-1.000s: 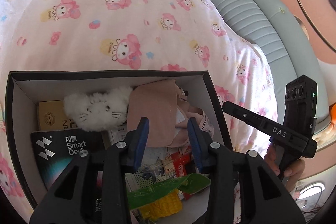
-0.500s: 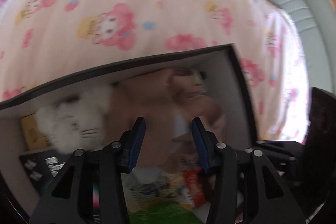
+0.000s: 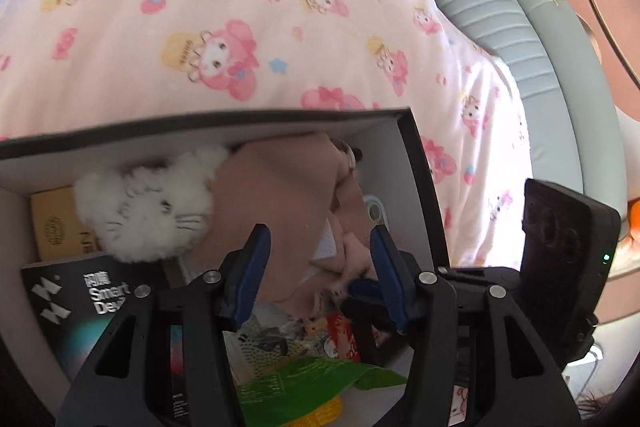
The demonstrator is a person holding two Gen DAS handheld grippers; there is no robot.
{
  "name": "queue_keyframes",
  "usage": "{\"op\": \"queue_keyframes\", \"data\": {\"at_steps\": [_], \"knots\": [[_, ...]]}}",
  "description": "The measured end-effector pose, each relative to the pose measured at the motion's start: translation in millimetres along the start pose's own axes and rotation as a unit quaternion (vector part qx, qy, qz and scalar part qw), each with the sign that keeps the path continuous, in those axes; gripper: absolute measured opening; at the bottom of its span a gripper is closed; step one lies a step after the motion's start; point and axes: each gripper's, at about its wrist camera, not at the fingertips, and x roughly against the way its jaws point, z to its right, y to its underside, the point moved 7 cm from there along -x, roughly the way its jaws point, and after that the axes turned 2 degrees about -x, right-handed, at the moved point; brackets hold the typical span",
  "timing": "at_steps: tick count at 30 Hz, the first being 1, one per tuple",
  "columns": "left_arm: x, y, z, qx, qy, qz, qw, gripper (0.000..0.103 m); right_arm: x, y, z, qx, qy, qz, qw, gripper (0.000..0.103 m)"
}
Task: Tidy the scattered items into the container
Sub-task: 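Lower the pink cloth into the box and open the right gripper, then move the right gripper to the wooden comb on the bedspread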
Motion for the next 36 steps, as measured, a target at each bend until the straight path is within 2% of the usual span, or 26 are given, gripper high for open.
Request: {"op": "queue_keyframes", "data": {"at_steps": [4,6,8,11,13,15,17,20,24,26,28,31,36], "knots": [[-5,2,-12,-0.005,-0.086,-0.012,0.9962,0.051,-1,-4,16,-0.004,0.072,0.016,0.997,0.009],[-1,1,-16,-0.004,-0.114,-0.006,0.9935,0.050,6,-7,20,-0.003,0.085,0.032,0.996,0.009],[2,4,-14,-0.004,-0.102,0.004,0.9948,0.050,11,-7,19,0.000,0.090,0.045,0.995,0.009],[2,5,-4,-0.006,-0.049,0.001,0.9988,0.050,18,-8,14,0.009,0.085,0.065,0.994,0.009],[-2,3,-3,-0.012,-0.058,-0.004,0.9982,0.050,15,-7,12,0.010,0.077,0.054,0.995,0.009],[-7,3,-8,-0.014,-0.077,-0.012,0.9969,0.050,6,-5,15,0.010,0.094,0.035,0.995,0.010],[-4,3,-8,-0.010,-0.069,-0.009,0.9975,0.050,2,-8,16,0.008,0.106,0.022,0.994,0.010],[1,0,-4,-0.012,-0.072,0.006,0.9973,0.050,4,-8,14,0.013,0.113,0.027,0.993,0.010],[27,8,15,-0.032,-0.073,0.046,0.9957,0.050,21,-8,12,0.016,0.134,0.068,0.988,0.011],[47,14,30,-0.051,-0.075,0.075,0.9930,0.050,43,-8,5,0.022,0.153,0.106,0.982,0.013],[73,19,44,-0.066,-0.080,0.109,0.9887,0.051,67,-6,-7,0.026,0.143,0.139,0.980,0.023],[106,30,58,-0.080,-0.084,0.137,0.9837,0.051,98,2,-32,0.032,0.124,0.176,0.976,0.034],[157,53,63,-0.080,-0.091,0.180,0.9762,0.051,129,16,-88,0.082,0.116,0.204,0.969,0.036]]}}
